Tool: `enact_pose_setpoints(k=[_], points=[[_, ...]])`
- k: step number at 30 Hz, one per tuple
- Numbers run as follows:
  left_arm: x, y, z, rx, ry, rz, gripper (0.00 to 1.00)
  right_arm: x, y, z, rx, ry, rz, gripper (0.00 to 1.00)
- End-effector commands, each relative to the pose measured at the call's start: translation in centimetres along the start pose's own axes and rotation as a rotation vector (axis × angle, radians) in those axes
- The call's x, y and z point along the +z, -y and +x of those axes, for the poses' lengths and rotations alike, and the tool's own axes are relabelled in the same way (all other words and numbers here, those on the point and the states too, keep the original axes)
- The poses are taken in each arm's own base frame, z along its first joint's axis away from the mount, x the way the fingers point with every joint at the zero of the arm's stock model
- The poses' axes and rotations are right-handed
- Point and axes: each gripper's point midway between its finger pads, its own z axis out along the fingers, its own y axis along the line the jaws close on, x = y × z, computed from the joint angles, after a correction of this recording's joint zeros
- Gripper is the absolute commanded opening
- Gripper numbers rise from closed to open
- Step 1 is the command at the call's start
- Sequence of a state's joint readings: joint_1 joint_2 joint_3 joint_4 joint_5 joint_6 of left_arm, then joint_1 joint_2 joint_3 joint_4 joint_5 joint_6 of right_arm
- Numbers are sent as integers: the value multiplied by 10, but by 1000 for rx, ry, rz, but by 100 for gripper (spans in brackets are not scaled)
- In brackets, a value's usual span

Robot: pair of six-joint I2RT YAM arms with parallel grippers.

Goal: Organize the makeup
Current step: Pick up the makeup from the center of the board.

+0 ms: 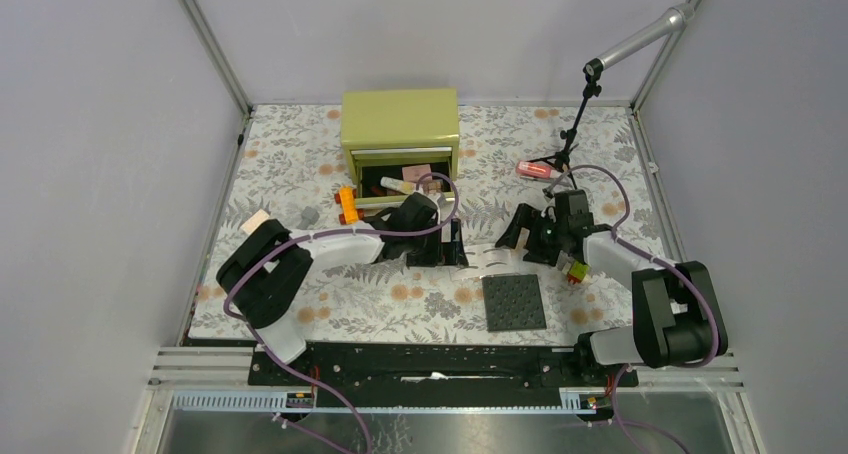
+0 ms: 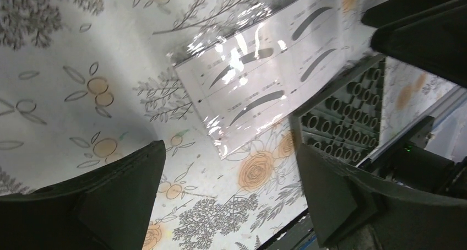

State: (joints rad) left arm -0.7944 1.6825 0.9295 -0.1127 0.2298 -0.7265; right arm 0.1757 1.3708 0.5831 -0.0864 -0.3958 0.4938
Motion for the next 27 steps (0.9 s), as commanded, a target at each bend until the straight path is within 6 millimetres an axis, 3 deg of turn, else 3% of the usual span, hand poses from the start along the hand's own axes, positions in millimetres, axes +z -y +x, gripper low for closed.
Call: enact_pose_setpoints(k=[1,5,13,27], points=[[1,-11,8,-47,19,-54,99,9,6,17,0,-80,8,99],[5,-13,12,-64,18,-48,99,17,3,24,-23,-117,10,95],[14,4,10,-63,19,62,97,32,-5,42,-87,-191,43,95],[22,27,1,-63,30,167,95,39,-16,59,-100,-261,-18,93]])
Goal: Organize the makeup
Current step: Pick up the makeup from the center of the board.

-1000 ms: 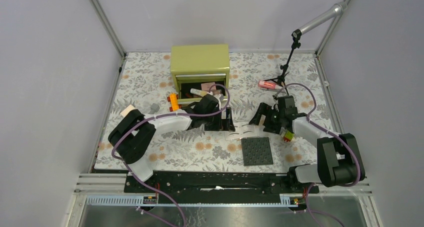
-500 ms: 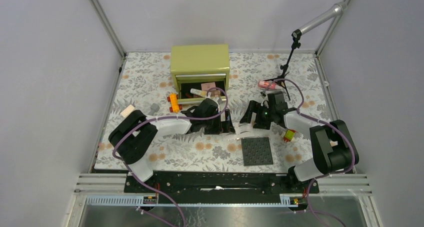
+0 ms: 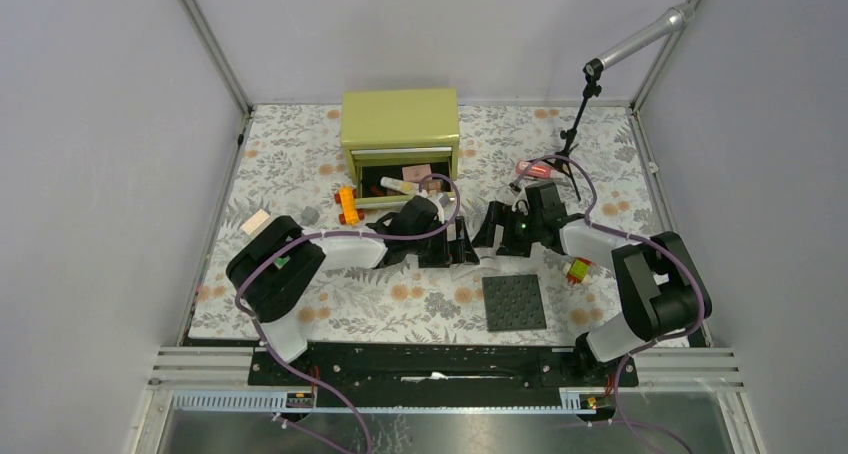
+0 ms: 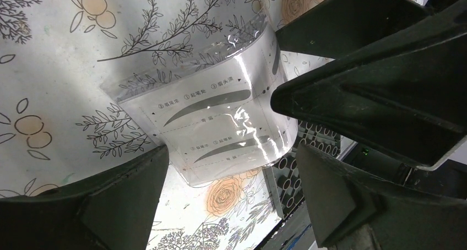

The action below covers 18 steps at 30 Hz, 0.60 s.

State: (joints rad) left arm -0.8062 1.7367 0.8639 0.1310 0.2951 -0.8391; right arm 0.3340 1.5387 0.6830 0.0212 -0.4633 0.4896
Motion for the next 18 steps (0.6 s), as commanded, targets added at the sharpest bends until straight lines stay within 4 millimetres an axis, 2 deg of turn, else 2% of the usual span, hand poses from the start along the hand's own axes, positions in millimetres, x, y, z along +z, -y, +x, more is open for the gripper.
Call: enact_pose_setpoints(k=[1,11,18], points=[[5,9,-1,10,1,36,95,8,28,52,53,-172,86,92],[12,24,-14,37,19,75,95,12,27,58,39,-211,76,96],[12,35,-26,60,36,95,95,13,33,60,36,-219,105,93]])
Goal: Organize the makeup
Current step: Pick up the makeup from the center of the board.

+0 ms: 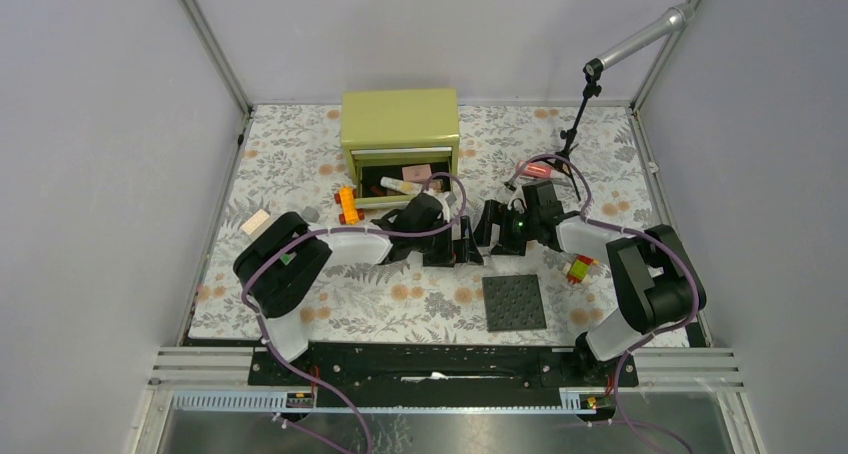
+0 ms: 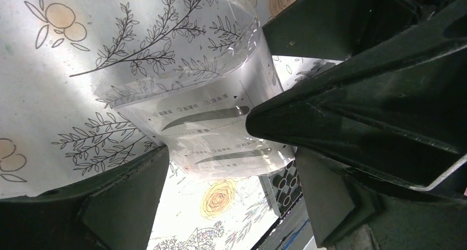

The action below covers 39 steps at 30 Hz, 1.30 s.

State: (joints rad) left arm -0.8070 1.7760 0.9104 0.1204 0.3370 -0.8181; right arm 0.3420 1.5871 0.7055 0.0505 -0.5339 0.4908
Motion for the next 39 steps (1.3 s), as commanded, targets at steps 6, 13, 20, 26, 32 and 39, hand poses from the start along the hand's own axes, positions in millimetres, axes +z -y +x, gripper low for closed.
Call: enact_pose_setpoints(k=[6,13,20,26,32,39], points=[[6,34,-33,53,83,80,95,7,47,59,51,-185,177,88],[1,40,-41,67,105,91,95,6,44,53,56,-139,174,79],[-18,37,-53,54,143,95,96,5,35,39,77,-49,138,73],[-36,36,-64,53,184,105,97,7,30,38,123,-27,70,73],[-40,13,-62,13,185,62,97,5,27,35,164,-9,9,71],[-43,-21,-45,-61,161,-36,98,0,31,30,198,30,3,70]])
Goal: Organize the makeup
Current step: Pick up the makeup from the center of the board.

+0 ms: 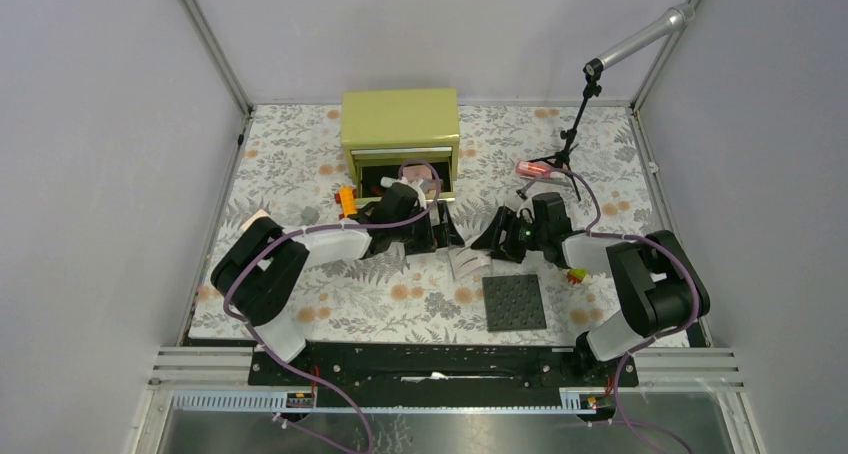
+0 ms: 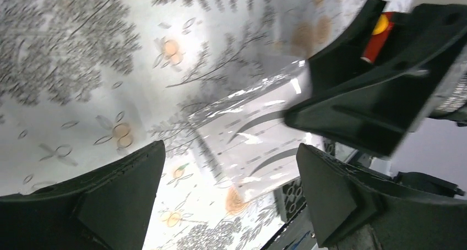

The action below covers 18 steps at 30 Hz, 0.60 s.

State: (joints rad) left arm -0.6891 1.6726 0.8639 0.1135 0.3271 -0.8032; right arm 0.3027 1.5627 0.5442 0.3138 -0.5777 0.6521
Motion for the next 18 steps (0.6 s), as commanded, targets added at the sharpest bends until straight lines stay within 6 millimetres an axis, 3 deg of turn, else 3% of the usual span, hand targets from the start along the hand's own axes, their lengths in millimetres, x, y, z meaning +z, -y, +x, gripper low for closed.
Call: enact_pose_setpoints(k=[1,18], points=[[-10,-4,-3,-28,39,-26,98,-5,30,23,80,-44,97,70],[-4,13,27,-244,-4,224,99,-3,19,23,169,-18,2,70]])
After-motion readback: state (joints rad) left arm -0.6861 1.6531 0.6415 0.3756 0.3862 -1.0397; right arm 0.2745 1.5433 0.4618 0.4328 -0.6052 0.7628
